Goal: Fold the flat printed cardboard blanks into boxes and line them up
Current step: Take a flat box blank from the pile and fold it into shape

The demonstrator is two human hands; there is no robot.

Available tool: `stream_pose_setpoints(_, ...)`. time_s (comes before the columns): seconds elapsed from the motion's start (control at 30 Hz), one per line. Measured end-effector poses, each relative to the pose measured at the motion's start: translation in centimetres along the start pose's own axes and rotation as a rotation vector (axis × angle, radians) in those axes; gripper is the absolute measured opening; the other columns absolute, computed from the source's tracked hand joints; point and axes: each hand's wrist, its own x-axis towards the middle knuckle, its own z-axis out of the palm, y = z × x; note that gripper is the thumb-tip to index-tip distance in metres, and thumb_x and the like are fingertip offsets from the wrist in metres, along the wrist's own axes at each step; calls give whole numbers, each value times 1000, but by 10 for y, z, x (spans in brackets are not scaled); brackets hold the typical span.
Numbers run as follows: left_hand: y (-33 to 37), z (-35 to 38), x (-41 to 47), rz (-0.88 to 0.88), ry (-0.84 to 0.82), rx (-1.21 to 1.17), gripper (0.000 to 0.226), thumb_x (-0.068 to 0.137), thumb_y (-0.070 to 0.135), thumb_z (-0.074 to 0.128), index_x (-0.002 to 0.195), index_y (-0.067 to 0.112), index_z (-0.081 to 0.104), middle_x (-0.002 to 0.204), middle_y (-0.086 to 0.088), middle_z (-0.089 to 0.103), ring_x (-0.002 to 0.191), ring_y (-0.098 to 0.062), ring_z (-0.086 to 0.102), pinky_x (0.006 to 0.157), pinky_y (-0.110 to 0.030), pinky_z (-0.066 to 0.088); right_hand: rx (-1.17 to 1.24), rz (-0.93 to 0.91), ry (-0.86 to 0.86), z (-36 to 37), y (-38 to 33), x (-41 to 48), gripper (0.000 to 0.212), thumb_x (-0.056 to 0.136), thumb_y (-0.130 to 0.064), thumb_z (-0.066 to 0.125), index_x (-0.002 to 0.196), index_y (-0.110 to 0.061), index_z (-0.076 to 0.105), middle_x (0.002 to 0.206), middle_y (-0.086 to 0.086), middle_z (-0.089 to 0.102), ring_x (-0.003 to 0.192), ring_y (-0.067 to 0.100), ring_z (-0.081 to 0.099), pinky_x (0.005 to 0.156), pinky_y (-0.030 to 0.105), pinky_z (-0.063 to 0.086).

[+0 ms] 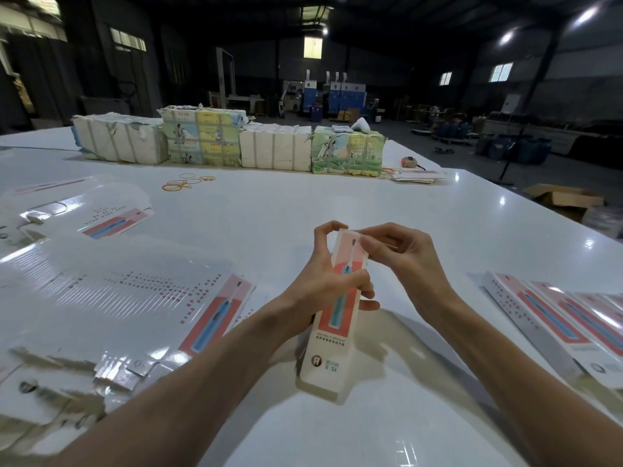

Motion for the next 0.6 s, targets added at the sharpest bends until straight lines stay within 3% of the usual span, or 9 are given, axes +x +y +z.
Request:
stream_pose_setpoints(0.13,1,0,0,-9,27,-37,86,81,10,85,130,54,31,110,-17,65,82,-34,78,75,-42,65,3,31,-17,4,5,0,17,102,-20,68,116,-14,75,110,0,78,107,22,75,92,38,63)
stream_pose_setpoints(0.23,1,2,3,-8,40,-161,77,80,14,76,139,41,33,110,-18,66,81,-32,75,81,-46,65,-203,-13,39,11,5,-1,26,104,-23,65,130,-19,63,124,-7,70,111,10,70,94,25,60)
stream_pose_setpoints(0.33,6,3,2,17,80,-352,65,77,19,59,138,29,40,116,-20,62,89,-29,72,81,-43,63,-425,-80,59,16,-1,-3,20,105,-26,62,124,-22,58,123,-6,59,108,8,65,80,19,60)
stream_pose_setpoints(0.4,6,1,2,44,127,-389,59,83,20,56,139,22,40,118,-17,60,98,-30,71,87,-47,62,-572,-50,-18,17,-10,-5,20,106,-41,57,119,-27,61,118,-8,56,103,7,65,77,22,57)
stream_pose_setpoints(0.47,7,0,2,57,144,-490,47,94,15,52,139,18,41,117,-17,58,102,-32,68,86,-50,62,-674,-13,-153,20,-14,-10,39,101,-62,51,124,-31,60,120,-12,52,101,6,64,80,26,58)
stream_pose_setpoints(0.53,10,0,0,37,86,-601,36,97,17,56,132,18,46,119,-18,56,103,-33,65,79,-46,61,-782,-42,-209,22,-16,-17,53,95,-69,55,132,-32,55,123,-12,47,100,4,60,79,22,53)
stream_pose_setpoints(0.6,12,2,-2,-13,39,-637,46,94,32,68,134,24,47,126,-17,60,109,-31,66,81,-44,61,-829,-101,-179,19,-13,-26,48,96,-57,65,133,-28,54,125,-10,47,99,7,58,76,18,52)
